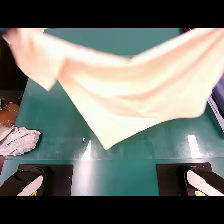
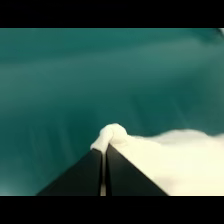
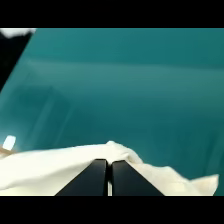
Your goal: Fold the shirts.
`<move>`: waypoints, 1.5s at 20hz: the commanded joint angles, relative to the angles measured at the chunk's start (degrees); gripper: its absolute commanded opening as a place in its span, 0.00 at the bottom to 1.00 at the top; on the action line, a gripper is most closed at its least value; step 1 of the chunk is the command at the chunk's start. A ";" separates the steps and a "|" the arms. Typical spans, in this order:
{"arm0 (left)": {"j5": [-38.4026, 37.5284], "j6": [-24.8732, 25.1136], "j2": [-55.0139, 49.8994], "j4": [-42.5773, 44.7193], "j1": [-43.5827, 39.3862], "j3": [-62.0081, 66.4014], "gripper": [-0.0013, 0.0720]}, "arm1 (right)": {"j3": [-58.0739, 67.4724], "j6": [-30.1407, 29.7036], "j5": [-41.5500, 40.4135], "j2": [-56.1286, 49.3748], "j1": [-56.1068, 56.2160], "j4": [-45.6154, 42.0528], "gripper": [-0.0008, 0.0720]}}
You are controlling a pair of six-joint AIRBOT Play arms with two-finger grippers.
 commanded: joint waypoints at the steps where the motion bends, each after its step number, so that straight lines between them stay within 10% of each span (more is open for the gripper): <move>1: 1.79 0.17 0.09 -1.46 0.04 -19.96 0.05 | 1.16 0.42 6.32 -10.95 8.35 -5.01 0.03; 8: 12.66 -0.24 0.09 -2.43 0.04 -41.92 0.05 | 1.16 0.42 -5.05 -30.29 20.90 -19.47 0.03; 15: -0.70 2.54 0.11 18.60 0.07 -41.90 0.05 | -2.58 -3.30 12.83 -28.55 25.90 -19.23 0.03; 16: -0.81 1.92 0.11 22.16 0.11 -41.90 0.23 | -5.25 -3.28 12.83 -26.10 26.58 -19.23 0.03; 17: -0.92 1.73 0.11 23.28 0.20 -41.75 0.63 | -8.61 -3.28 12.85 -23.19 27.21 -19.23 0.03; 18: -1.51 1.73 0.11 23.47 0.17 -41.38 0.74 | -12.11 -3.26 12.74 -20.33 27.69 -19.15 0.03; 30: 13.40 11.85 -7.17 -13.60 -0.37 -33.00 0.74 | -48.92 1.53 3.06 6.01 30.88 -18.51 0.03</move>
